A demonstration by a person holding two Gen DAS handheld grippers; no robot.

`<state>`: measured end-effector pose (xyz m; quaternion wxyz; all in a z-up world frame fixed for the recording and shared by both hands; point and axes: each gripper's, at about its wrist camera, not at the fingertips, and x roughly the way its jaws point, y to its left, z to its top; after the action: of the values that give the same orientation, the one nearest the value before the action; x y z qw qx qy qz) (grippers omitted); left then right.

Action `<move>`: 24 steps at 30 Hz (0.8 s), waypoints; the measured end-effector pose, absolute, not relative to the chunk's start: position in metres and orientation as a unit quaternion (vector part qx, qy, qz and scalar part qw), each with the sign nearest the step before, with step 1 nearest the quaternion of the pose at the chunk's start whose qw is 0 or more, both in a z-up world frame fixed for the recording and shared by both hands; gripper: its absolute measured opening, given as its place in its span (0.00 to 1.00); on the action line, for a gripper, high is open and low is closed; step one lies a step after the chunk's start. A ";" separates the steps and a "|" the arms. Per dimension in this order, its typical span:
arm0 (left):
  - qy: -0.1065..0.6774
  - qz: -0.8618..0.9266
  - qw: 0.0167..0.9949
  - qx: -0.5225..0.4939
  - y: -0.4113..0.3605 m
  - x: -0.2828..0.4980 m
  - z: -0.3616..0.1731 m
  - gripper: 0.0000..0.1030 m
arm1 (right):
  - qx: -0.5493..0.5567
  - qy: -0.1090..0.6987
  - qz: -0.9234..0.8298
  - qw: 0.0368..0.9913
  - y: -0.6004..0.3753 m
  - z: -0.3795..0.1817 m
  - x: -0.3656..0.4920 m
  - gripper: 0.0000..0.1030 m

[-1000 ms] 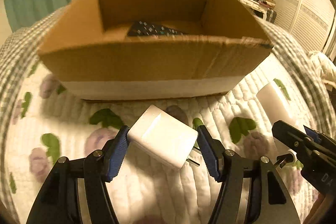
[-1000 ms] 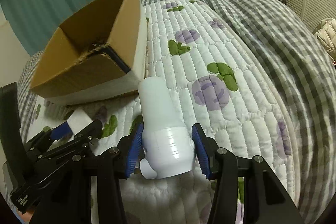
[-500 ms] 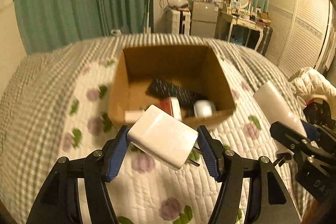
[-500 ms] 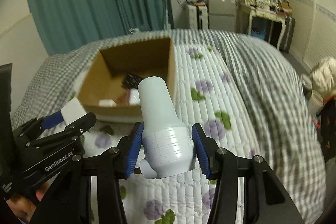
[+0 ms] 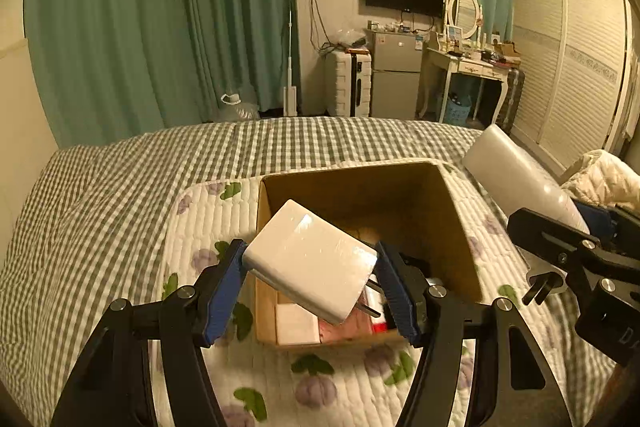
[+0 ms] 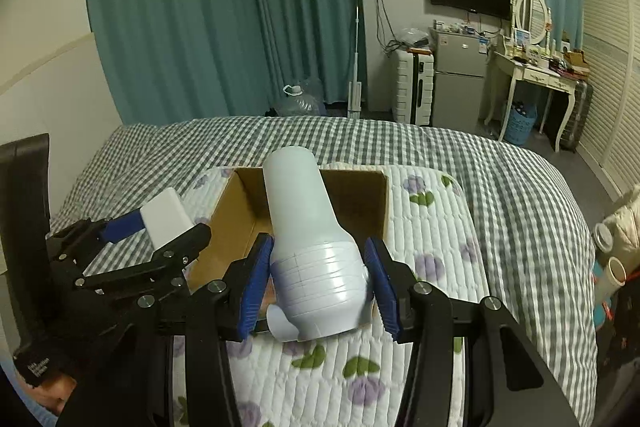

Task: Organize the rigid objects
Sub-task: 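Lower the hair dryer and plug into the box and open both grippers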

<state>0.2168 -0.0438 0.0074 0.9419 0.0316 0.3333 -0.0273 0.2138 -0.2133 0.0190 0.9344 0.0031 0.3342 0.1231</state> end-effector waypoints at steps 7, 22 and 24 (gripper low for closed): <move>0.359 -0.026 0.933 0.024 -0.037 0.258 -0.036 0.64 | -0.013 0.354 0.119 0.928 -0.203 -0.014 0.259 0.46; 0.373 -0.034 0.927 0.025 -0.036 0.279 -0.065 0.73 | 0.012 0.390 0.118 0.913 -0.205 -0.066 0.289 0.46; 0.364 -0.035 0.931 0.020 -0.033 0.276 -0.057 0.76 | 0.012 0.386 0.117 0.915 -0.206 -0.062 0.288 0.46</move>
<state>0.2756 -0.0333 -0.0573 0.9305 0.0202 0.3639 -0.0352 0.2878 -0.2056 -0.0619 0.9148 0.0119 0.3864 0.1170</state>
